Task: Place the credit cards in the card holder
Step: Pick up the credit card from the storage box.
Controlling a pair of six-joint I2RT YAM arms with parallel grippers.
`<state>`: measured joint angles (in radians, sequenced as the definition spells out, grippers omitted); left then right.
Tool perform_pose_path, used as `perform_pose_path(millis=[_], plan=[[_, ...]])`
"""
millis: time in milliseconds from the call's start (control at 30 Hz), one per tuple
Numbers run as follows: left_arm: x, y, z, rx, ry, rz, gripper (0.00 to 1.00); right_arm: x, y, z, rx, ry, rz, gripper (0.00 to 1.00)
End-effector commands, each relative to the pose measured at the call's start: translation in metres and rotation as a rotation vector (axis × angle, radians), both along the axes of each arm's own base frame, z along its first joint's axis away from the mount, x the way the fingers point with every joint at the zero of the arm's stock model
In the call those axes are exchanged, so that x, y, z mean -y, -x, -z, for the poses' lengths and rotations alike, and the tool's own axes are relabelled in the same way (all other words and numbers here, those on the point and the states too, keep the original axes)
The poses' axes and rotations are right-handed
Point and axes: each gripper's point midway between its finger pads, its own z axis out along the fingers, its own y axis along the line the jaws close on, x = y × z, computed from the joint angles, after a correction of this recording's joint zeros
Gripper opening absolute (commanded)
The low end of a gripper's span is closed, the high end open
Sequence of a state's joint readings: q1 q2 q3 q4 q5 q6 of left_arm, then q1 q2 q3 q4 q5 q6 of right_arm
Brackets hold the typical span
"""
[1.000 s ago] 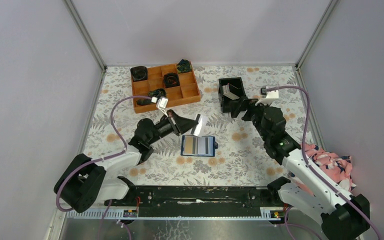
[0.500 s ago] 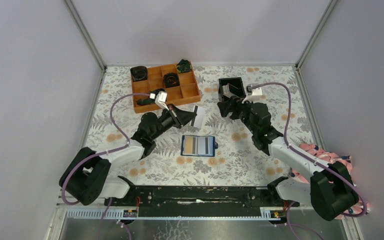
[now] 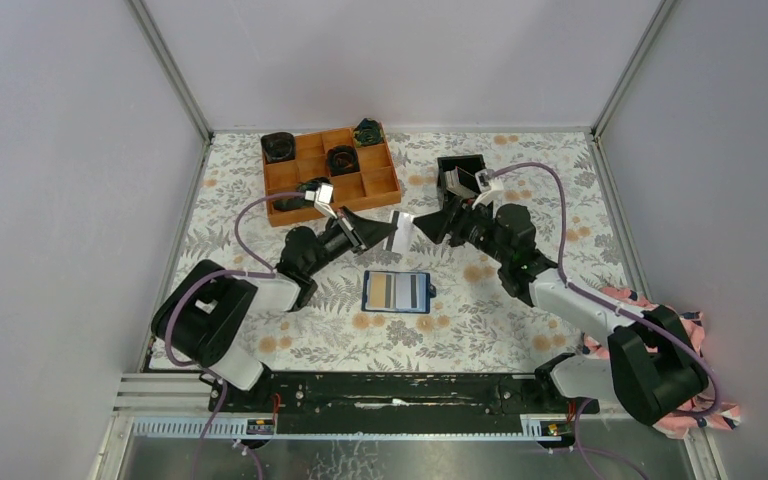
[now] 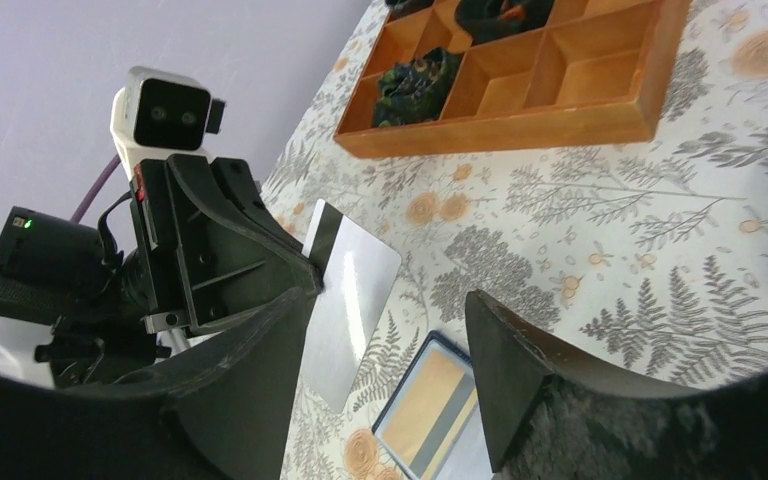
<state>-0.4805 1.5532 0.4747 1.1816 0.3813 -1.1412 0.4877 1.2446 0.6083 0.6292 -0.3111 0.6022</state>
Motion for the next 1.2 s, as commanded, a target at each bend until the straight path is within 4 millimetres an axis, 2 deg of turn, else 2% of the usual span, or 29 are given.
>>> perform_pose_path(millis=[0,233,333,533,667,733,800,900,933,1067,1133,1167], plan=[[0.004,0.006,-0.033,0.083,0.118,0.064,0.0,-0.018,0.008,-0.017,0.024,-0.073,-0.09,0.65],[0.006,0.007,-0.033,0.068,0.173,0.099,0.0,-0.025,0.008,-0.011,-0.012,-0.076,-0.112,0.68],[0.006,0.007,-0.033,0.065,0.184,0.107,0.0,-0.029,0.01,-0.01,-0.021,-0.09,-0.129,0.65],[0.008,0.006,-0.034,0.059,0.204,0.118,0.0,-0.04,0.018,-0.011,-0.045,-0.157,-0.2,0.4],[0.007,0.004,-0.032,0.05,0.207,0.109,0.01,-0.045,0.024,-0.015,-0.056,-0.203,-0.245,0.28],[0.006,0.002,-0.03,0.042,0.208,0.105,0.03,-0.047,0.028,-0.02,-0.059,-0.231,-0.266,0.17],[0.005,0.0,-0.026,0.028,0.202,0.094,0.11,-0.048,0.032,-0.023,-0.069,-0.256,-0.283,0.01],[-0.002,-0.005,-0.017,-0.001,0.182,0.044,0.33,-0.046,0.035,-0.025,-0.082,-0.268,-0.283,0.0],[-0.006,-0.006,-0.011,-0.015,0.162,0.024,0.38,-0.045,0.035,-0.025,-0.085,-0.263,-0.278,0.0],[-0.025,-0.015,0.019,-0.067,-0.005,-0.107,0.43,-0.036,0.035,-0.019,-0.11,-0.186,-0.216,0.0],[-0.039,-0.019,0.038,-0.105,-0.13,-0.194,0.45,-0.031,0.035,-0.009,-0.14,-0.099,-0.163,0.0],[-0.046,-0.018,0.048,-0.13,-0.185,-0.231,0.45,-0.026,0.037,0.005,-0.185,-0.027,-0.127,0.0]])
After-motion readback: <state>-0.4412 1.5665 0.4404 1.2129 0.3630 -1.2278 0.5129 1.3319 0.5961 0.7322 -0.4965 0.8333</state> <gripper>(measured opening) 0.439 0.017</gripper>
